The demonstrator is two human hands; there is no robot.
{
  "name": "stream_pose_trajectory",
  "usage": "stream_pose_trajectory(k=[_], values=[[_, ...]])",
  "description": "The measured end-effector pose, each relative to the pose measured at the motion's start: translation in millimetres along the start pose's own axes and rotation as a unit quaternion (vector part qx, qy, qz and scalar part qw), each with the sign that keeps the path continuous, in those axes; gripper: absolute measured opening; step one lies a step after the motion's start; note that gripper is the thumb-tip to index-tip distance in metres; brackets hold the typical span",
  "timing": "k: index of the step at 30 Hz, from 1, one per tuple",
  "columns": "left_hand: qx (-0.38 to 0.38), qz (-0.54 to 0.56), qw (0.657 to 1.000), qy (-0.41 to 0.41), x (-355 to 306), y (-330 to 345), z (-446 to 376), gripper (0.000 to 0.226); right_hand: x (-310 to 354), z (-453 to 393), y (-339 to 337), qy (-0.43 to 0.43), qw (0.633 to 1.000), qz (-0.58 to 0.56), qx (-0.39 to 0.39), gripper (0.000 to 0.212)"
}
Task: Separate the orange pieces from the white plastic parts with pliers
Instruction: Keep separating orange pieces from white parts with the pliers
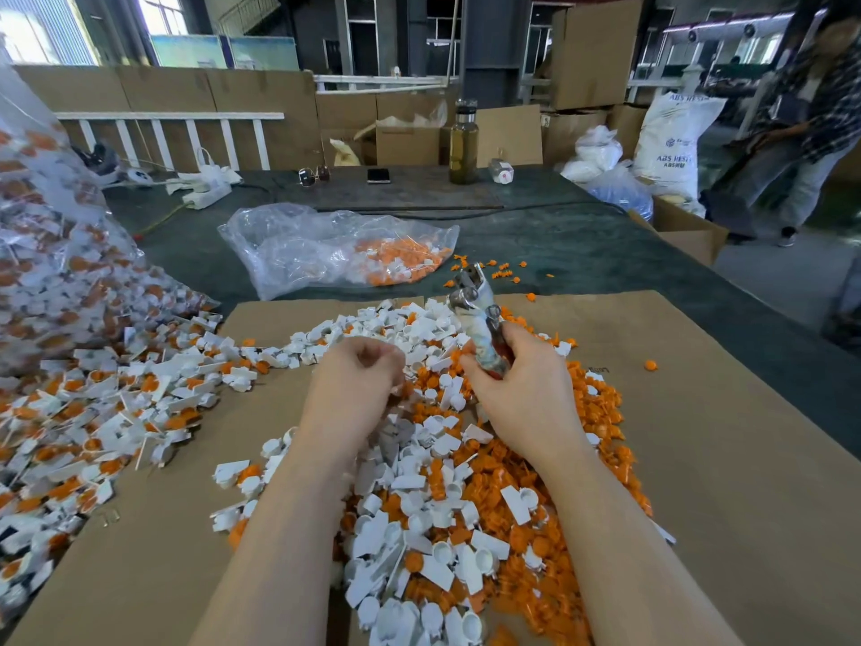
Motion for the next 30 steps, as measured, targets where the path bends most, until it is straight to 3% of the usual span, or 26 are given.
stream_pose_trajectory(k=[3,5,11,19,30], values=[[0.025,0.204,0.977,-0.061,-1,3,3,0.011,1,0,-1,-0.001,1.0,-0.019,-0.002,0.014],[0.033,0.242,0.966,-0.079,0,3,3,0.019,2,0,-1,-0.003,1.0,-0.03,-0.003,0.013],[-0.004,0.156,0.987,-0.047,-1,4,7,0.041,5,1,-1,-0.014,0.999,-0.035,-0.01,0.013],[-0.084,0.075,0.994,-0.001,-3,-1,7,0.041,6,2,1,-0.018,0.999,-0.027,-0.023,0.014],[-0.002,0.06,0.998,0.017,-9,11,9,0.023,7,3,1,-0.015,0.999,-0.031,-0.039,0.014]])
Point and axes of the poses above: each hand's wrist, its own z-axis away from the middle knuckle, its own y-axis out of the palm, x = y × z, the point moved 5 cm from there along -z, towards the middle knuckle, and after that the axes turned 4 degrees about -y, right-handed, at the moved point
